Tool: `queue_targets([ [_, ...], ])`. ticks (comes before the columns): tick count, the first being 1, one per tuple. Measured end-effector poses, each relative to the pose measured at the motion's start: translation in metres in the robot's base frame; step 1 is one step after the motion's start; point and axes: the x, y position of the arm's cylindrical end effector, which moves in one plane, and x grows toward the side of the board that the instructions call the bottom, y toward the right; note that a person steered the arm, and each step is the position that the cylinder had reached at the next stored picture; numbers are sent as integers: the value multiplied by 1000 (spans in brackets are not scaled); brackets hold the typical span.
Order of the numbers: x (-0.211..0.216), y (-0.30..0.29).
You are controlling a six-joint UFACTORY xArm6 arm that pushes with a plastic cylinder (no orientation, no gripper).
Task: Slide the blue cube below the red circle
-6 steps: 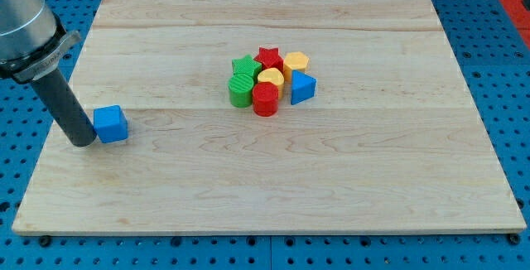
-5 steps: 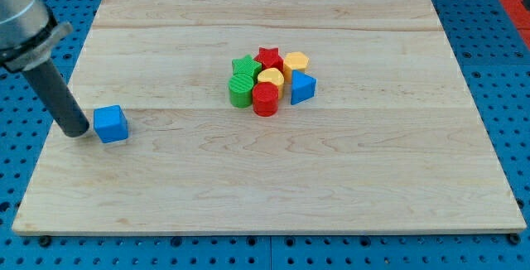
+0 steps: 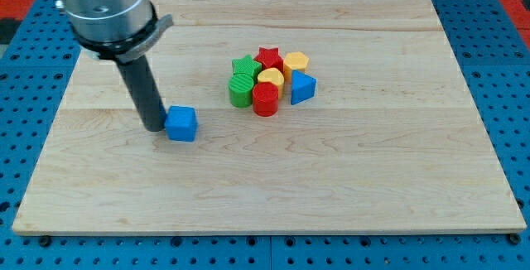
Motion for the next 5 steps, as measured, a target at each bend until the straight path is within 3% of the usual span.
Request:
queue_targets([
  [5, 35, 91],
])
